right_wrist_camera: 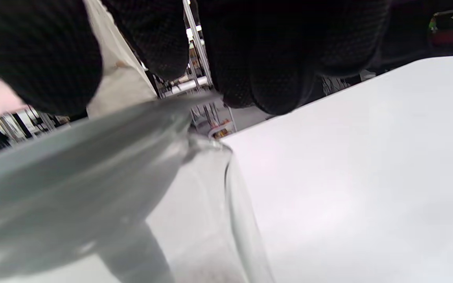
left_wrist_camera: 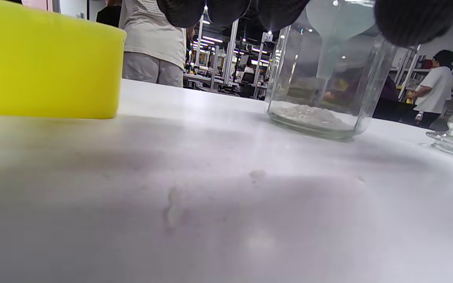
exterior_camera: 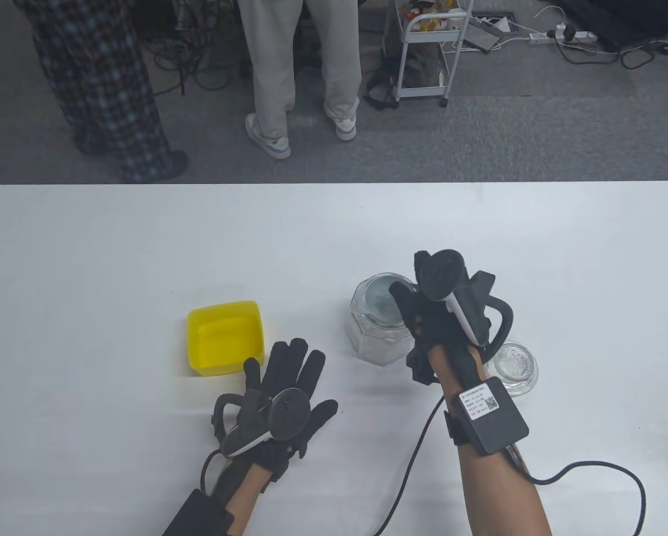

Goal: Transfer rice through funnel into glass jar

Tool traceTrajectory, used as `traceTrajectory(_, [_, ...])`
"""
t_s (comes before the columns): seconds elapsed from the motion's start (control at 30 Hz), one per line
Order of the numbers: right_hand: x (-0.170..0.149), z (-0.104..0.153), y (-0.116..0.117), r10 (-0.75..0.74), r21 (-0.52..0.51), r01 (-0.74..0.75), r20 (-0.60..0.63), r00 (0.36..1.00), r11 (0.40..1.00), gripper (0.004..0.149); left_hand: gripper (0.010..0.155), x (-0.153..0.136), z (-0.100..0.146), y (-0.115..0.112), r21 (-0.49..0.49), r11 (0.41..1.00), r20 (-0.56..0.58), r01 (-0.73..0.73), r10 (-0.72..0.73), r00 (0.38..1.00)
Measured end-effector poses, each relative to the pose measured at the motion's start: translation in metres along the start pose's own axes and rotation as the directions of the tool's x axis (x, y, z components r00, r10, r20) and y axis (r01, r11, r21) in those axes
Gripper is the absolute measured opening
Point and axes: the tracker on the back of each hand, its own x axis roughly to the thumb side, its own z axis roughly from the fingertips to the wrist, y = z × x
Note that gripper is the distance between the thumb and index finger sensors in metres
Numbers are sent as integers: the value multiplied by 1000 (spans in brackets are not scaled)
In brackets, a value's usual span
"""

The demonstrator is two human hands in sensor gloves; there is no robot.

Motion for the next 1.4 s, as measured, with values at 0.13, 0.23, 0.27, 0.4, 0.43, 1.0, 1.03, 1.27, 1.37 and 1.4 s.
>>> traceTrajectory(0.13, [4, -8, 12, 57, -10, -57, -26, 998, 998, 56, 84, -5, -3, 0, 23, 999, -27, -28, 29, 999])
traceTrajectory(0.23, [2, -8, 10, 50, -71, -50, -2, 999, 996, 53, 84, -6, -7, -1, 37, 999, -31, -27, 28, 999])
traceTrajectory(0.27, [1, -7, 9, 37, -81, -37, 2, 999, 996, 52, 83, -6, -7, -1, 40, 999, -33, -28, 30, 999])
traceTrajectory(0.4, [-5, 3, -12, -141, -165, 156, 96, 985, 974, 46, 83, -6, -6, 1, 79, 996, -33, -38, 41, 999])
traceTrajectory(0.43, [-6, 5, -15, -164, -179, 181, 110, 980, 967, 46, 83, -7, -6, 2, 83, 996, -35, -39, 42, 999])
traceTrajectory(1.0, [-103, 80, 31, -420, -239, 629, 567, 709, 740, 48, 65, -14, 4, 13, 326, 915, 46, -236, 234, 971])
traceTrajectory(1.03, [-103, 81, 31, -424, -259, 652, 581, 694, 712, 48, 64, -13, 5, 14, 348, 915, 39, -205, 205, 978])
traceTrajectory(1.27, [-80, 108, 26, -320, -278, 632, 676, 664, 723, 47, 64, -18, 10, 18, 414, 863, 101, -288, 271, 957])
traceTrajectory(1.37, [-71, 111, 30, -274, -299, 616, 698, 662, 729, 47, 69, -13, 14, 24, 473, 837, 155, -276, 229, 961])
traceTrajectory(1.4, [-67, 110, 33, -247, -311, 587, 691, 680, 748, 47, 71, -10, 14, 24, 475, 829, 175, -296, 240, 955])
